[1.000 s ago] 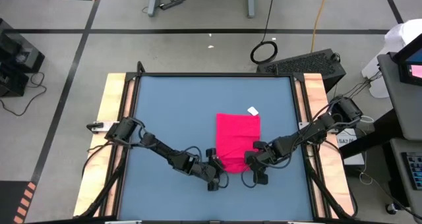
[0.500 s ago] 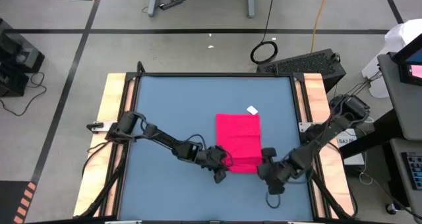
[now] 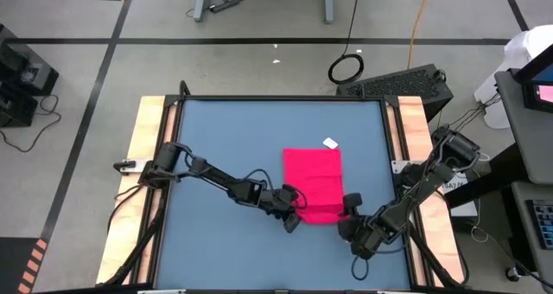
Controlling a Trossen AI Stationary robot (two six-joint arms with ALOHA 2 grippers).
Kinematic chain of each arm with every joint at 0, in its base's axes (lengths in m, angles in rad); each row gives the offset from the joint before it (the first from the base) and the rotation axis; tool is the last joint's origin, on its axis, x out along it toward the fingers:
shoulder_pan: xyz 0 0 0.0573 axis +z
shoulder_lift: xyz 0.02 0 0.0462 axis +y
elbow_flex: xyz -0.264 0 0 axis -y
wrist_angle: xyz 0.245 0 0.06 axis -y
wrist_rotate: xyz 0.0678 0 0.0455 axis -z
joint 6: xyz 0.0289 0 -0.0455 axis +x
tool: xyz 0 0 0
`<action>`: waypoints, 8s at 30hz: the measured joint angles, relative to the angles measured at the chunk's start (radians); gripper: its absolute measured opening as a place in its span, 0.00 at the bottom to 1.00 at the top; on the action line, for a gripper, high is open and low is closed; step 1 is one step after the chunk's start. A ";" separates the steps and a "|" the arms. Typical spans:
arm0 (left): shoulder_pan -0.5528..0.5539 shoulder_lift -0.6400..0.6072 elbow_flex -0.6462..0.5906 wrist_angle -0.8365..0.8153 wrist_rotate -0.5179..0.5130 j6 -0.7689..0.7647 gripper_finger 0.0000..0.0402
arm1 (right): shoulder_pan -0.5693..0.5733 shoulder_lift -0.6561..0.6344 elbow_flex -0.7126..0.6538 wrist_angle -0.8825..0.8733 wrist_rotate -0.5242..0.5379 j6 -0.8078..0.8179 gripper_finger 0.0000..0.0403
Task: Roll towel
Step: Roll the red towel
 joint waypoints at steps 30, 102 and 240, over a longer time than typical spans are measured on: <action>-0.057 -0.144 -0.006 0.143 -0.073 0.508 0.58 | -0.257 -0.005 0.001 0.009 -0.466 -0.010 0.01; -0.068 -0.002 -0.006 0.120 -0.059 0.174 0.06 | 0.217 0.010 0.111 0.103 0.288 0.164 0.43; -0.132 0.042 -0.003 0.137 -0.104 0.104 0.06 | 0.283 0.375 -0.068 0.682 0.645 0.257 0.57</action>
